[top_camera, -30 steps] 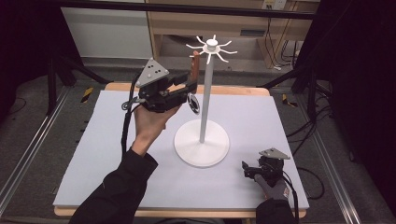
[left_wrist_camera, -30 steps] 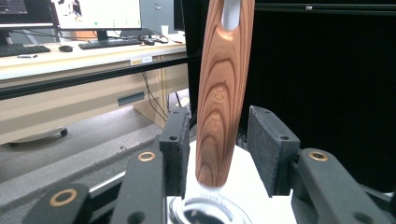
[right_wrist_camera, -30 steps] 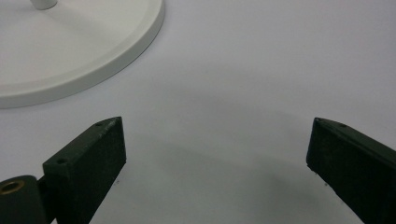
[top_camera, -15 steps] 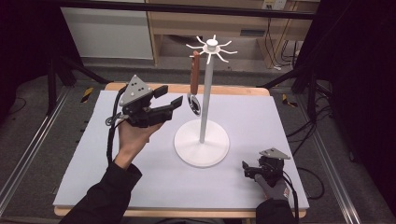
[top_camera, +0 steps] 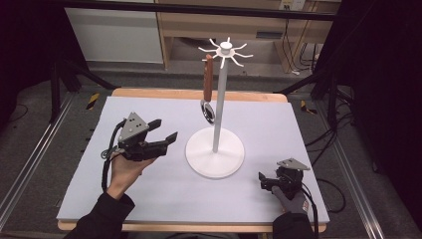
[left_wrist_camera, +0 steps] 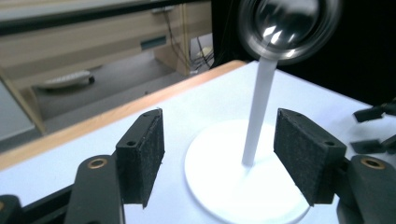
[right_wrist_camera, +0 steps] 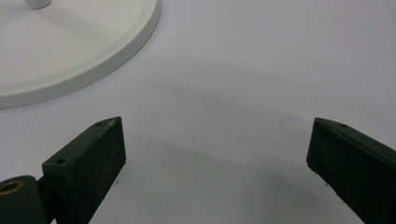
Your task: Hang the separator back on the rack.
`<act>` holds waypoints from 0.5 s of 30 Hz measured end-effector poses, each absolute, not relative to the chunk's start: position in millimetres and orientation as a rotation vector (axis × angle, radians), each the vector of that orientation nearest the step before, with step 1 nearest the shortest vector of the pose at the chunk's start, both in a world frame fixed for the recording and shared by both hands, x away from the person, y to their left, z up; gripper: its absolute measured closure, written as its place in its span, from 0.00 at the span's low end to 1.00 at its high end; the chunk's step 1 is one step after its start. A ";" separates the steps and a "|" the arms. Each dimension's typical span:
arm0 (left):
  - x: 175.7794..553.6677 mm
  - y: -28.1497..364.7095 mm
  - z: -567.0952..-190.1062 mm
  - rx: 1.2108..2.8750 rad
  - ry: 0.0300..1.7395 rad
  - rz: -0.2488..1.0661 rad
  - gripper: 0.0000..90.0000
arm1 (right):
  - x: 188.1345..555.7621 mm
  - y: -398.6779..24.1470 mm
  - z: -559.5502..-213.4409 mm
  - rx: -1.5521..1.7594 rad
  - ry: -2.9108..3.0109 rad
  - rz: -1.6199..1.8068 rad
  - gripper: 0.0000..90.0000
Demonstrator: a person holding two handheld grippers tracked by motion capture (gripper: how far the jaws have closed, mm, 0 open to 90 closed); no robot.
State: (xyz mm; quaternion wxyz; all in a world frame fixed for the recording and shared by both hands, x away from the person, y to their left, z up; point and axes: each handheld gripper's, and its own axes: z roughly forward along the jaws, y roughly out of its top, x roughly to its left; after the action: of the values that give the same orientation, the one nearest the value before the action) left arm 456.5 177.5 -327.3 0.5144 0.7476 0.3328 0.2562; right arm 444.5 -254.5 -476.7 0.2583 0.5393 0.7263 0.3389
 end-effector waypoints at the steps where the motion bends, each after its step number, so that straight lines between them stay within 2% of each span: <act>1: 456.4 180.4 -331.7 1.796 0.811 0.604 0.36 | 444.4 -254.6 -476.8 1.463 1.968 0.918 0.06; 15: 453.7 222.0 -392.3 1.856 0.944 0.609 0.35 | 444.2 -255.0 -477.6 1.479 1.959 0.912 0.05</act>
State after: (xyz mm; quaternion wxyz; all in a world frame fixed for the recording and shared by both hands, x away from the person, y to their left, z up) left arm 453.7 222.0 -392.3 0.4670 0.7564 0.3849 0.2482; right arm 444.2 -255.0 -477.6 0.2587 0.5457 0.7226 0.3364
